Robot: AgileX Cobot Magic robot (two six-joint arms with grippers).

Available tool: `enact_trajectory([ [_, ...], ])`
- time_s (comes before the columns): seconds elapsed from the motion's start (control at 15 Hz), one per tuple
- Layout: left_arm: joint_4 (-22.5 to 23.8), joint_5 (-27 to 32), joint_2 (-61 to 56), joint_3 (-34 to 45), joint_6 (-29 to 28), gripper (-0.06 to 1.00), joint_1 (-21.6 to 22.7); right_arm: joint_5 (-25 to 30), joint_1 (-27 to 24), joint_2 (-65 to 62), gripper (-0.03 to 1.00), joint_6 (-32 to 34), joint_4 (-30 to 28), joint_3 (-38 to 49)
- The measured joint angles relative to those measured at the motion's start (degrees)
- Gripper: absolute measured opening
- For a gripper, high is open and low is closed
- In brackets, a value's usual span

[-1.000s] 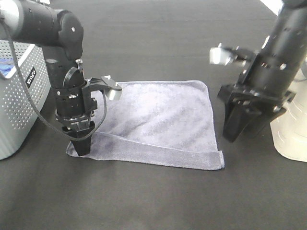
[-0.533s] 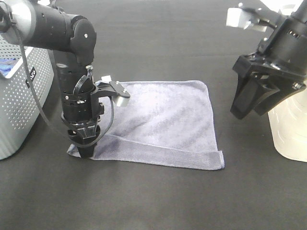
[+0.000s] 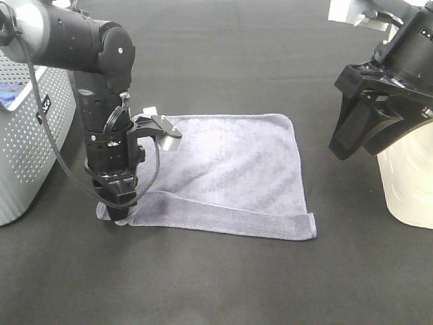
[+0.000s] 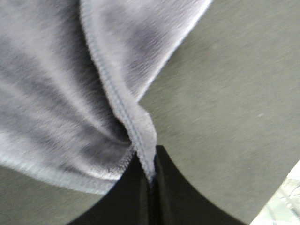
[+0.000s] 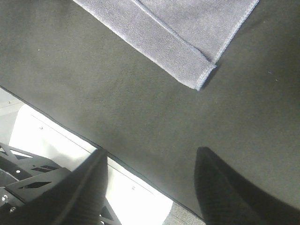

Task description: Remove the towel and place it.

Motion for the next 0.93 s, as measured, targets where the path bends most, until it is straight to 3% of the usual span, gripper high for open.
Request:
enact_trajectory([
  [0.33, -0.7, 0.1, 0.0, 5.0, 1.7, 0.02, 0.0, 0.0, 0.0, 0.0, 0.51, 0.9, 0.0, 0.0],
  [0.47, -0.1, 0.2, 0.0, 5.8, 1.3, 0.16, 0.0, 0.0, 0.0, 0.0, 0.51, 1.0, 0.0, 0.0],
  [0.6, -0.1, 0.1, 0.0, 5.8, -0.9, 0.37, 0.0, 0.0, 0.0, 0.0, 0.51, 1.0, 0.0, 0.0],
  [0.73, -0.1, 0.0, 0.0, 5.8, -1.3, 0.43, 0.0, 0.0, 0.0, 0.0, 0.51, 1.0, 0.0, 0.0],
  [0.93, -0.8, 0.2, 0.0, 5.8, -1.5, 0.44, 0.0, 0.0, 0.0, 0.0, 0.51, 1.0, 0.0, 0.0],
])
